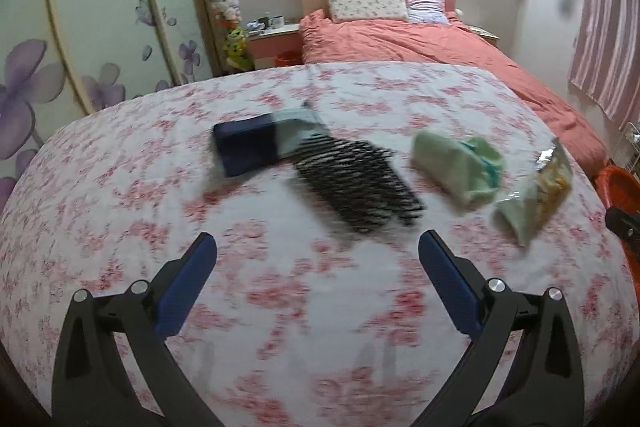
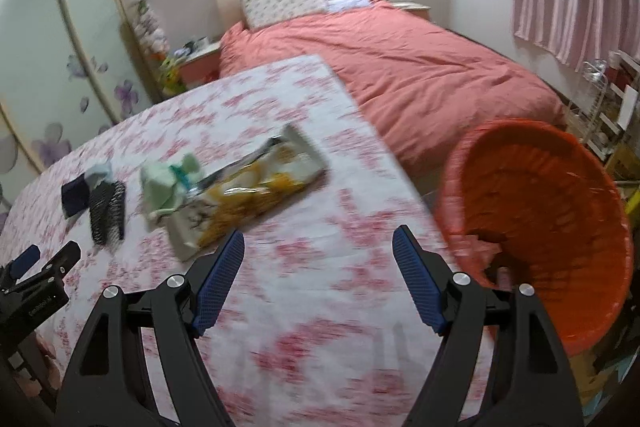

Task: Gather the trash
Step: 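Grasp the yellow snack wrapper with the right tool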

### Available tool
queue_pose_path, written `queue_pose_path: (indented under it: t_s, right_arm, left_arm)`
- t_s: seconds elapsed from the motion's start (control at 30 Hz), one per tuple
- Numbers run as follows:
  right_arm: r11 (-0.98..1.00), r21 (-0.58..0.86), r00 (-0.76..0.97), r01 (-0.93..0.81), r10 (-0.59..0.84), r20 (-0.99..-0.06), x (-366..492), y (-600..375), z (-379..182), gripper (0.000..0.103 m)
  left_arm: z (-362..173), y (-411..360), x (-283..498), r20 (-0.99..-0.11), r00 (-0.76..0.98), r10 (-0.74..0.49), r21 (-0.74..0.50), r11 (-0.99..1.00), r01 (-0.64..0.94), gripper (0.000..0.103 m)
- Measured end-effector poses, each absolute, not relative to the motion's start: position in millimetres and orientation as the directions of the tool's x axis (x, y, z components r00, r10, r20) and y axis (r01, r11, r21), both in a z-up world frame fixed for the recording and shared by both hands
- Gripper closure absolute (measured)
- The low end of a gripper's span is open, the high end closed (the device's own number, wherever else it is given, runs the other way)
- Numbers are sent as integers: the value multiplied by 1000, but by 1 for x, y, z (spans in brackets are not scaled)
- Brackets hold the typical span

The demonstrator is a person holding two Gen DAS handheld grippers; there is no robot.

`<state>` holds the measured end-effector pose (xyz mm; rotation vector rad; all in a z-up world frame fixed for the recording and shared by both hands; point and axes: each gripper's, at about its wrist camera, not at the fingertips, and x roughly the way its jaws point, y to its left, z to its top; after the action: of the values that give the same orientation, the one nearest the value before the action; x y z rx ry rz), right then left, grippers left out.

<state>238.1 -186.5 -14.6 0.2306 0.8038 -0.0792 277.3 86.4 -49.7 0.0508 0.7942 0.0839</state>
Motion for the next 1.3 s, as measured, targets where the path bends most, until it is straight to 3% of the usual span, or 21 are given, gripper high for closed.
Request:
queue_pose_path:
  t_s: [0.33, 0.57, 0.93, 1.3]
  right_arm:
    - [962, 238, 671, 136, 87, -736, 281, -139, -13, 27]
    - [980, 70, 596, 188, -58, -801, 306, -119, -34, 27]
    - [967, 149, 607, 208, -8, -794, 292, -154, -41, 54]
    - [971, 174, 626, 162, 35, -779, 281, -162, -42, 57]
  left_arm:
    - [-60, 112, 277, -745, 664, 73, 31, 997, -75, 4]
    - [-63, 119, 278, -754, 655, 55, 4, 997, -79, 4]
    - [-59, 102, 307, -766, 642, -19, -73, 996, -57, 4]
    - [-68, 74, 349, -794, 608, 1, -49, 997, -65, 4]
